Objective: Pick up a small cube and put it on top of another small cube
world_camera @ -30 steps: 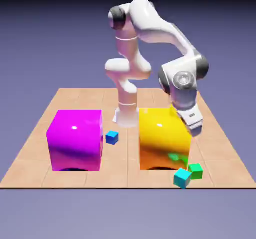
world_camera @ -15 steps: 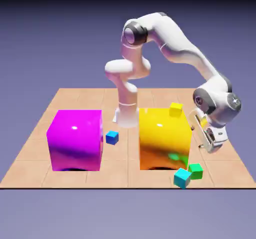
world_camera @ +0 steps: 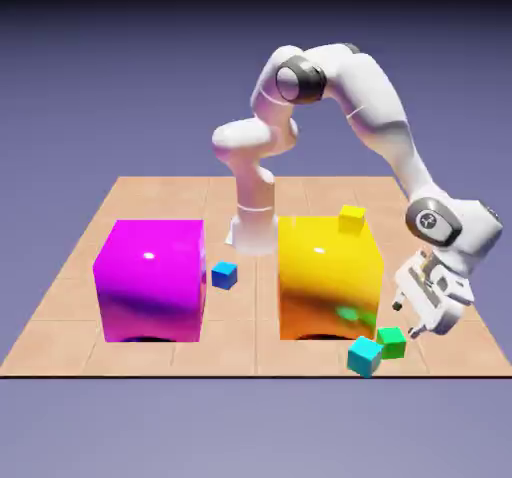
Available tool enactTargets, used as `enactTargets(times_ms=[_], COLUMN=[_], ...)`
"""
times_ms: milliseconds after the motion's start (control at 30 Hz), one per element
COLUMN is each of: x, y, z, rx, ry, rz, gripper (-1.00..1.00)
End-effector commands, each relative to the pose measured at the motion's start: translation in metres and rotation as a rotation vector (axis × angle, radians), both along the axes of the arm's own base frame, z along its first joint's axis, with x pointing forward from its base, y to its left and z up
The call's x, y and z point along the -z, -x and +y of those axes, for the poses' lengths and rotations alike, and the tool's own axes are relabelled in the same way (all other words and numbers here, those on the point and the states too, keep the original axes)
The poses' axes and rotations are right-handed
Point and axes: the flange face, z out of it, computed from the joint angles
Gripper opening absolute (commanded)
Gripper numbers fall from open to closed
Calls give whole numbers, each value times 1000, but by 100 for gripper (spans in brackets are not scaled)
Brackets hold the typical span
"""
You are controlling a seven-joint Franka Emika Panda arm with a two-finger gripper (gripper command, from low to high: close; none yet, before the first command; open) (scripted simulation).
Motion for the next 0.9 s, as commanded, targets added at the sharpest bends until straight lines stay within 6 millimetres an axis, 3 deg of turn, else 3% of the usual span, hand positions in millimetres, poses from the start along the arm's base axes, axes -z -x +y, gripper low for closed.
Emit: enactTargets(times_ms=[0, 33, 67, 167, 467, 700, 767, 867], x=[18, 18, 18, -45, -64, -98, -100, -43], y=[0, 0, 0, 2, -58, -108, -110, -94], z=[-8, -8, -8, 17, -20, -71, -73, -89], rx=[0, 0, 0, 10, 523, 931, 945, 945], ry=[0, 0, 0, -1, -6, -1, -1, 0], rz=[1, 1, 1, 0, -14, 0, 1, 0], gripper=[0, -100, -100, -100, -100, -100, -100, -100])
